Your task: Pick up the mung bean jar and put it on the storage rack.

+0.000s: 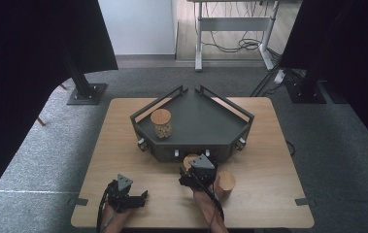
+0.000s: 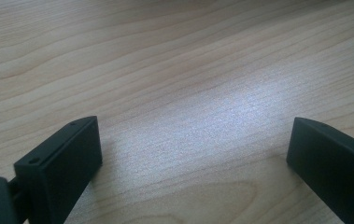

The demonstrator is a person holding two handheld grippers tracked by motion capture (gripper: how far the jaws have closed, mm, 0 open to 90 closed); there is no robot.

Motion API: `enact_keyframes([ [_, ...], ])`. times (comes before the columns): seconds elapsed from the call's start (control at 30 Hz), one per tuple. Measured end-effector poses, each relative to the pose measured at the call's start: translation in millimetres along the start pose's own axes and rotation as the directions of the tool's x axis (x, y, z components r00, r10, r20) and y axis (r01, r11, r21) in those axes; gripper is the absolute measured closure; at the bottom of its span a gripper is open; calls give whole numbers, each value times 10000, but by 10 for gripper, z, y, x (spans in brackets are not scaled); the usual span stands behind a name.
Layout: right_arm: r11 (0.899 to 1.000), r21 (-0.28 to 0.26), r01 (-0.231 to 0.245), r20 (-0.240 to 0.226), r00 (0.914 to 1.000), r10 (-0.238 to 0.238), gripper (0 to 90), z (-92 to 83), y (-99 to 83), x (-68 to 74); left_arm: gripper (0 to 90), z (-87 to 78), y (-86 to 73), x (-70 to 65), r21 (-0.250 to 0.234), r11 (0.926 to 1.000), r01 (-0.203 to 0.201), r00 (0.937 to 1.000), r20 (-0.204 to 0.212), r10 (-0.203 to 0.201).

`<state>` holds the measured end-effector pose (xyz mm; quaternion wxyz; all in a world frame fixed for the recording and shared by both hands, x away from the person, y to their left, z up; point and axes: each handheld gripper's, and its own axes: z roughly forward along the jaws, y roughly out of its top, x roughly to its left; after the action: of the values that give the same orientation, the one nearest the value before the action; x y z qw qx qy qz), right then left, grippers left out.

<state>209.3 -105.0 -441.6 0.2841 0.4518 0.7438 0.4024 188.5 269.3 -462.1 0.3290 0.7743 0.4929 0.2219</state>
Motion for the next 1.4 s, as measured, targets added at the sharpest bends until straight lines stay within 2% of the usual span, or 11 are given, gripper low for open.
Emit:
enact_keyframes([
  [0.17, 10000, -90, 15, 386, 9993, -12, 165, 5, -21, 80, 30, 0, 0, 0, 2, 10000, -2, 10000, 0, 2],
  [0.23, 9998, -172, -54, 512, 9987, 63, 228, 0, -35, 99, 30, 0, 0, 0, 2, 10000, -2, 10000, 0, 2],
  [0.57, 9996, -185, -232, 725, 9971, 244, 233, -17, -39, 162, 30, -1, 0, 2, 2, 10000, -10, 10000, 10, 10],
  [1.0, 9995, -208, -243, 571, 9980, 255, 233, -80, -40, 146, 30, -1, 0, 3, 2, 10000, -13, 10000, 12, 13],
  [1.4, 9990, -450, -26, 324, 9995, 41, 233, -236, 67, 120, 30, -1, 0, 3, 0, 10000, -17, 10000, 12, 17],
])
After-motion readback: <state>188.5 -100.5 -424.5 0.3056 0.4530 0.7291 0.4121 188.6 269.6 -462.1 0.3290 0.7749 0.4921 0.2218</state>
